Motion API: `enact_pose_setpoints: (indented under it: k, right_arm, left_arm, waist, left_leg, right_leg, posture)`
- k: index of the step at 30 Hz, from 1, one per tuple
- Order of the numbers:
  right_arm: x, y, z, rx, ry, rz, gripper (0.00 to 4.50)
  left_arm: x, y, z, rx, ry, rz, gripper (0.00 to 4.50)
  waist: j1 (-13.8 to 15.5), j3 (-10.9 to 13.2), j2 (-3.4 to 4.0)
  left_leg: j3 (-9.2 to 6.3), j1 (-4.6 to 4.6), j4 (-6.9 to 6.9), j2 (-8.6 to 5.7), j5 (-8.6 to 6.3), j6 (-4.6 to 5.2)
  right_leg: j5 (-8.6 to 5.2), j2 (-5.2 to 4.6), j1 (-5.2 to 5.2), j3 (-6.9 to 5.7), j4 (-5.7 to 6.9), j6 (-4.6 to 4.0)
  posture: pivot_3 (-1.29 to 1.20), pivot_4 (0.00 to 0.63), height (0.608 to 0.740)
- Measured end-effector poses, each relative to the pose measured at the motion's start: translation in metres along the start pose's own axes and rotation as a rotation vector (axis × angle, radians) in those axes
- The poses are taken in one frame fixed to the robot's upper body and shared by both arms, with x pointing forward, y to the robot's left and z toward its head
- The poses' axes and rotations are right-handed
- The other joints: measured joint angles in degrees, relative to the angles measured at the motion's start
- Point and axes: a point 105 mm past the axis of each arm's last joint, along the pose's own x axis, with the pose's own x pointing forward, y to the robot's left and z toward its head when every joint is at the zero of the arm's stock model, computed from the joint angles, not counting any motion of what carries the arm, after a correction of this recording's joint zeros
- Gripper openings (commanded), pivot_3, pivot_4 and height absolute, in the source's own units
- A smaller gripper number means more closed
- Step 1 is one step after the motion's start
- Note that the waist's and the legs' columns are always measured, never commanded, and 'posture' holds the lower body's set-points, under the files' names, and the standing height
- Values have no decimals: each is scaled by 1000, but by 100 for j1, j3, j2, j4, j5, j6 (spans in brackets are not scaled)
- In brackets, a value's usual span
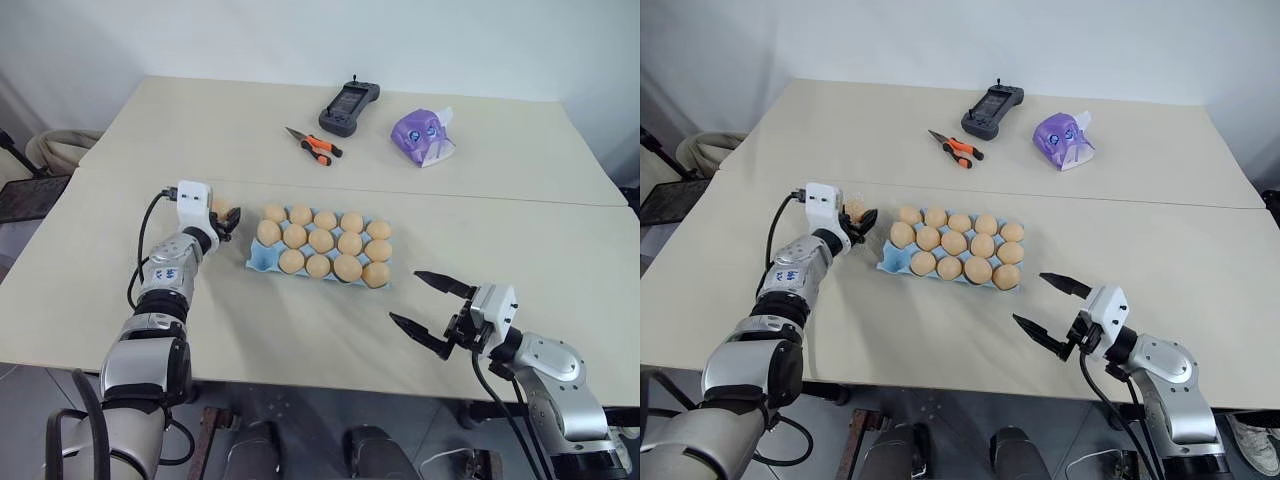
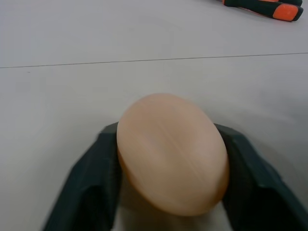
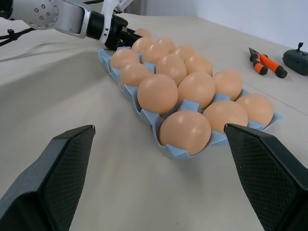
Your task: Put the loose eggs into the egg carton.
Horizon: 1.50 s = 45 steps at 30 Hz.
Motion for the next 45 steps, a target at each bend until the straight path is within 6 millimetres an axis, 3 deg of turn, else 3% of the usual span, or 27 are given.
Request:
enact_pose_setpoints:
  k: [5, 10, 14, 18, 22, 30, 33, 36, 39, 45]
  right_arm:
    - [-1, 0, -1, 0, 3, -11, 4500]
    - [-3, 2, -1, 8, 15, -20, 4500]
    - [-5, 3, -4, 24, 32, -26, 4500]
    - [-3, 5, 0, 17, 25, -19, 4500]
    - [-3, 5, 1, 18, 25, -20, 4500]
    - [-2, 3, 1, 21, 27, -24, 4500]
    - [-1, 3, 2, 17, 24, -21, 4500]
    - [-1, 4, 3, 17, 22, -8, 4500]
    - [-5, 3, 3, 7, 40, 9, 4500]
    - [-16, -2, 6, -11, 60, 41, 4500]
  left_arm:
    - [-12, -8, 11, 65, -116, -135, 1853]
    - [-56, -17, 19, 159, -249, -413, 1853]
    - [-79, -39, 27, 207, -278, -598, 1853]
    - [-84, -62, 26, 208, -270, -700, 1853]
    - [-84, -68, 18, 207, -233, -722, 1853]
    - [-83, -73, 12, 224, -214, -736, 4409]
    - [-83, -71, 12, 241, -215, -728, 4465]
    - [-91, -54, 11, 263, -197, -689, 4465]
    - [-109, -29, 7, 296, -155, -639, 4465]
    - [-153, 1, -4, 356, -44, -614, 4465]
  waist:
    - [-14, 0, 0]
    - [-27, 0, 1]
    - [10, 0, 1]
    - [5, 0, 1]
    - [-11, 0, 1]
    - [-13, 0, 1]
    - [-14, 0, 1]
    - [-55, 0, 1]
    - [-108, 0, 1]
    - [-151, 0, 1]
  left_leg:
    - [9, 0, -3, 3, 0, -1]
    - [19, 0, -9, 15, 7, -14]
    - [19, 2, -6, 11, 9, -11]
    - [2, 4, -2, 2, 8, 6]
    - [-19, 7, -4, 0, 8, 8]
    - [-16, 4, -12, 5, 5, 6]
    - [-16, 4, -10, 6, 4, 7]
    - [-13, 5, -15, 8, 3, 5]
    - [-14, 6, -26, 17, 3, 3]
    - [-14, 5, -35, 18, 0, 4]
  right_leg:
    - [0, 1, -1, 3, 0, 0]
    - [-5, 9, -6, 0, 8, -10]
    - [-5, -5, 4, -11, 13, -11]
    - [3, -18, 17, -12, 12, 2]
    - [4, -16, 16, -8, 12, 3]
    - [1, -14, 11, -8, 2, -1]
    - [1, -14, 11, -7, 2, -1]
    - [1, -15, 10, -3, 2, -1]
    - [0, -18, 8, -5, -3, -5]
    - [-2, -30, 11, -6, -14, -7]
  posture:
    - [0, 150, 740]
    - [0, 150, 740]
    - [0, 150, 740]
    - [0, 150, 740]
    - [0, 150, 740]
    - [0, 150, 740]
    - [0, 150, 740]
    - [0, 150, 740]
    - [0, 150, 740]
    - [0, 150, 740]
